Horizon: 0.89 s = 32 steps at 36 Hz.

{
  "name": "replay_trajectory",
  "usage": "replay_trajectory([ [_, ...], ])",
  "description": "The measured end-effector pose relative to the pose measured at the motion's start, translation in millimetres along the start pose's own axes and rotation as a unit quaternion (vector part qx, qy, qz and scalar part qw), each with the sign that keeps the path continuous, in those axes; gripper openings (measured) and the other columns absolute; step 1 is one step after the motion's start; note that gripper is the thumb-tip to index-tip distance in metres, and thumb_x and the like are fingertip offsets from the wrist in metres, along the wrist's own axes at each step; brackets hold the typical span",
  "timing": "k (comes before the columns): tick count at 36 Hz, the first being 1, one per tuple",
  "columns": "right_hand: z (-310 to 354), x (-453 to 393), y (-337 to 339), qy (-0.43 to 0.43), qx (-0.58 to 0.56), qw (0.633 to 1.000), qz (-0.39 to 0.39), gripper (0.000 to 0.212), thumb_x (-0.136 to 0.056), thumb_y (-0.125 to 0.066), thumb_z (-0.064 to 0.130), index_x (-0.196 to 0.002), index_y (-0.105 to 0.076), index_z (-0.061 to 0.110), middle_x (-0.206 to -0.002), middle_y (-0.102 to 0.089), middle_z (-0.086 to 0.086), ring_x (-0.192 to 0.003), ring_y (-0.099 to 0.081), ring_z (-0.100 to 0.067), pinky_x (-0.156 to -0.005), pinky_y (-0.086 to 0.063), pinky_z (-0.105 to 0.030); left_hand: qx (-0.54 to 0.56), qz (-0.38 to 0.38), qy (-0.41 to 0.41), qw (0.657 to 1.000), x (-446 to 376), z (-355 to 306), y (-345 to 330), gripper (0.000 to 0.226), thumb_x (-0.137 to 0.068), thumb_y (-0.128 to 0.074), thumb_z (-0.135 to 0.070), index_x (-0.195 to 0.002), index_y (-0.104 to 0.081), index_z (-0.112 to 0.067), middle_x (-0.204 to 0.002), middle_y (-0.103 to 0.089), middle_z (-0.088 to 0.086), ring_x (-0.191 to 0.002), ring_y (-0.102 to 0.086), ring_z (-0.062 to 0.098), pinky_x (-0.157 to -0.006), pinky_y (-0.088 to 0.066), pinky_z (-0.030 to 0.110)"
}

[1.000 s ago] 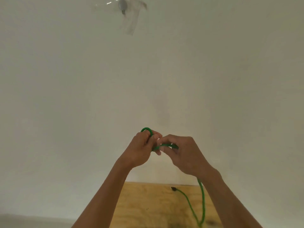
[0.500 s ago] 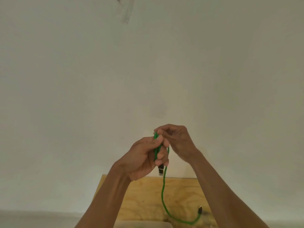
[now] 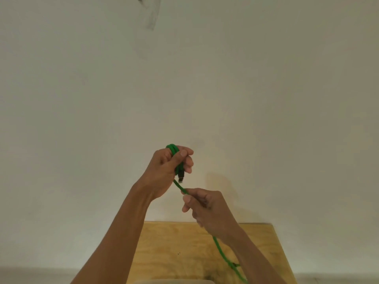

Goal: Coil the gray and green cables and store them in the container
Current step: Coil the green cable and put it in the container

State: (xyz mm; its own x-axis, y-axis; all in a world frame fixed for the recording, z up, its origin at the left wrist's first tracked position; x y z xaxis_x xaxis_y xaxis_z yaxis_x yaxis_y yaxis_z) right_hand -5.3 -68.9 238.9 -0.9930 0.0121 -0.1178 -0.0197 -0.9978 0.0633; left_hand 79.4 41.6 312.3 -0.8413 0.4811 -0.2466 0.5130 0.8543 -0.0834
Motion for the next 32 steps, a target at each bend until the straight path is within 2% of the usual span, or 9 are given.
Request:
replay_trajectory([
  [6,36,-3,20,0.086,0.225,0.97,-0.01,0.021,-0.089,-0.07,0.018,-0.109,-0.074,0.023,-0.088,-0.074,0.012,-0.066,-0.063,-0.014,-0.065,-0.052,-0.025,-0.152,0.004,0.026,0.988,11,11,1,0.025,-0.104,-0.046,-0.012,-0.104,-0.064,0.005,-0.077,-0.068,0.009,-0.065,-0.064,0.013,-0.064,-0.051,0.018],
  [10,63,-17,32,0.128,0.272,0.954,-0.003,0.015,-0.088,-0.071,0.021,-0.099,-0.073,0.03,-0.091,-0.076,0.017,-0.077,-0.07,-0.009,-0.075,-0.057,-0.032,-0.199,0.035,0.073,0.977,19,23,-7,0.047,-0.105,-0.04,-0.035,-0.094,-0.061,0.005,-0.075,-0.067,0.01,-0.066,-0.064,0.016,-0.064,-0.047,0.028],
  [12,74,-25,39,0.139,0.247,0.959,-0.007,0.014,-0.083,-0.077,0.018,-0.094,-0.075,0.025,-0.088,-0.076,0.013,-0.081,-0.072,-0.006,-0.079,-0.059,-0.033,-0.167,0.065,0.103,0.978,25,28,-16,0.058,-0.103,-0.032,-0.047,-0.089,-0.061,0.001,-0.073,-0.067,0.011,-0.068,-0.063,0.022,-0.069,-0.047,0.035],
  [15,91,-35,45,0.166,0.191,0.967,0.001,0.019,-0.069,-0.088,0.013,-0.084,-0.075,0.015,-0.078,-0.075,0.003,-0.071,-0.069,-0.016,-0.065,-0.055,-0.028,-0.091,0.097,0.15,0.98,32,32,-32,0.07,-0.099,-0.021,-0.059,-0.091,-0.064,-0.004,-0.065,-0.062,0.011,-0.06,-0.055,0.022,-0.066,-0.046,0.034],
  [19,96,-49,50,0.183,0.108,0.977,0.025,0.024,-0.062,-0.089,0.002,-0.08,-0.075,0.003,-0.077,-0.075,-0.007,-0.073,-0.07,-0.019,-0.069,-0.057,-0.029,0.088,0.118,0.186,0.972,39,28,-49,0.069,-0.097,-0.025,-0.061,-0.084,-0.064,-0.005,-0.055,-0.052,0.009,-0.049,-0.047,0.02,-0.062,-0.045,0.034],
  [22,83,-59,54,0.152,0.0,0.988,0.035,0.02,-0.066,-0.084,0.003,-0.083,-0.073,0.0,-0.078,-0.073,-0.011,-0.075,-0.07,-0.021,-0.075,-0.057,-0.031,0.17,0.156,0.174,0.957,43,17,-61,0.061,-0.101,-0.031,-0.054,-0.084,-0.063,-0.006,-0.052,-0.05,0.007,-0.045,-0.043,0.018,-0.061,-0.044,0.033],
  [27,51,-48,37,0.088,-0.128,0.986,0.062,0.032,-0.078,-0.076,0.031,-0.086,-0.071,0.0,-0.07,-0.074,-0.003,-0.064,-0.07,-0.015,-0.067,-0.057,-0.026,0.227,0.181,0.093,0.952,34,-1,-70,0.045,-0.101,-0.039,-0.041,-0.092,-0.063,-0.004,-0.059,-0.056,0.007,-0.049,-0.049,0.019,-0.065,-0.047,0.036],
  [29,39,-38,26,0.07,-0.128,0.987,0.061,0.011,-0.076,-0.073,0.022,-0.066,-0.07,0.018,-0.056,-0.067,0.003,-0.052,-0.064,-0.01,-0.059,-0.054,-0.023,0.218,0.159,0.061,0.961,26,-8,-67,0.041,-0.101,-0.042,-0.036,-0.092,-0.065,-0.004,-0.062,-0.058,0.008,-0.052,-0.053,0.019,-0.066,-0.048,0.035],
  [32,14,-30,18,0.038,-0.067,0.997,-0.006,0.039,-0.092,-0.059,0.002,-0.059,-0.066,0.022,-0.059,-0.058,-0.003,-0.053,-0.052,-0.016,-0.057,-0.046,-0.029,0.178,0.115,0.027,0.977,13,-19,-56,0.035,-0.101,-0.045,-0.033,-0.093,-0.064,-0.005,-0.066,-0.058,0.008,-0.057,-0.054,0.019,-0.066,-0.051,0.031],
])
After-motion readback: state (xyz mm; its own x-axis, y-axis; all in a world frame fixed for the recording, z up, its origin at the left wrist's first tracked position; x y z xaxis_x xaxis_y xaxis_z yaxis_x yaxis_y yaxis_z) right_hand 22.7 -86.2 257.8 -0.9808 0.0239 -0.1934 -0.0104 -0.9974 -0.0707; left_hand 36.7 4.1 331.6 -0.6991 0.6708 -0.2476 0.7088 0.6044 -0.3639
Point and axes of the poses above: each hand's wrist, its own x-axis away from the middle knuckle, its own y-axis out of the back of the hand, z = x × y, the point moved 6 cm from there along -x, towards the middle knuckle
